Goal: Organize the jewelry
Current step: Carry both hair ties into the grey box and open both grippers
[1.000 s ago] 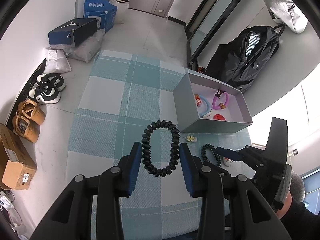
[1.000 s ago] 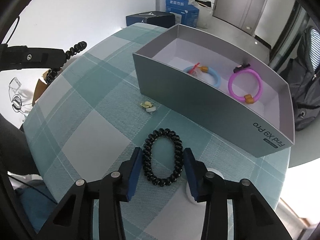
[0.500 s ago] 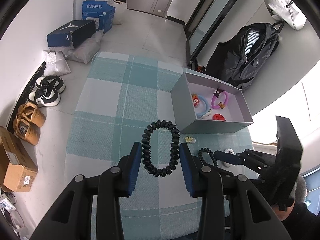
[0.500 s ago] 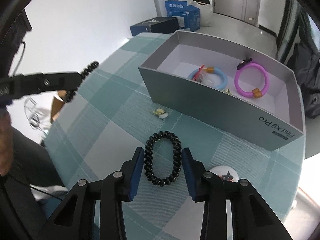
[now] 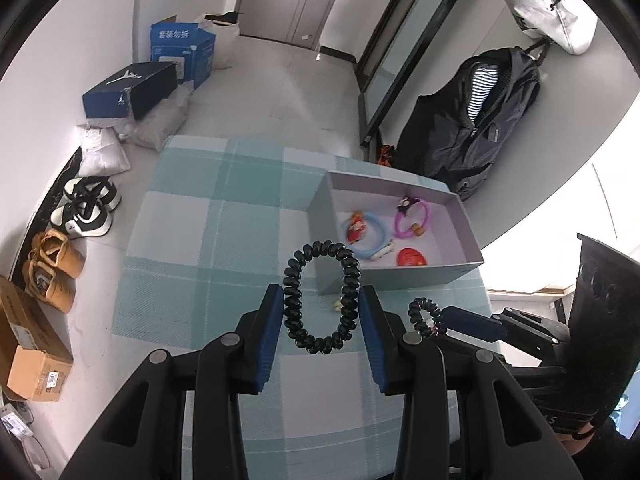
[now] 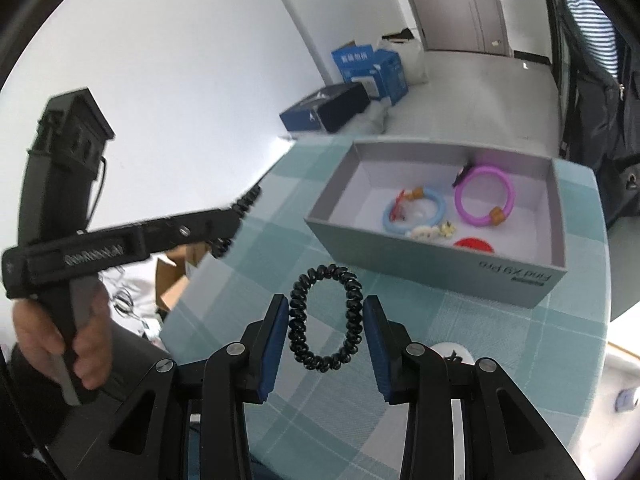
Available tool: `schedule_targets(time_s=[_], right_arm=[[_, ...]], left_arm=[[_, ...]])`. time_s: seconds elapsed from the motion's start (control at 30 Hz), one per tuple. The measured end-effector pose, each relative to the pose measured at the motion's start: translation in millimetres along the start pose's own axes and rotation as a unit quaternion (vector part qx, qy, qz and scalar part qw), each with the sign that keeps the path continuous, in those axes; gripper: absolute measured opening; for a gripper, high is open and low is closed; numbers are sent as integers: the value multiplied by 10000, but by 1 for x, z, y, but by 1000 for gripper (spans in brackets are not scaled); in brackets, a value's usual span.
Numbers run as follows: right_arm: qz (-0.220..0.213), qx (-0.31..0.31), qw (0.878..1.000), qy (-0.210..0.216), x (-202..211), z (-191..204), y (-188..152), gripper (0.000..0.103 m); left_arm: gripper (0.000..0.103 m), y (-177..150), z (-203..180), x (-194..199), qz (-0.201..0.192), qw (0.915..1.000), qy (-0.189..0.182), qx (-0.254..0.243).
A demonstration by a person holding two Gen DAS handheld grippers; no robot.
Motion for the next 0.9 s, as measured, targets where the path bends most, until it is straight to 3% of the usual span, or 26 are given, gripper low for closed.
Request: schedule_targets(time_s=[0.37,0.67,0.9], right_arm=[[-568,-303,9979,115,38,-18,41,37],[-587,-208,9980,-105,37,-42,77,37],[-540,-296,9980,-168,25,-59,87,37]], left_arm=[[33,28,-34,-18,131,9988,-174,-438],[33,44,-55,-44,374,9973,-412,-476],[33,55,-57,-64,571,9964,-391,-484]])
Point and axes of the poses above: each gripper's, at about its wrist camera, not at the fingertips, and x roughly against the way its jaws point, z to its left, y to its top, the point moved 4 cm from there along -x, roughly the way its jaws point, and after that the axes turned 8 degrees about -y, right-handed, at the moved point
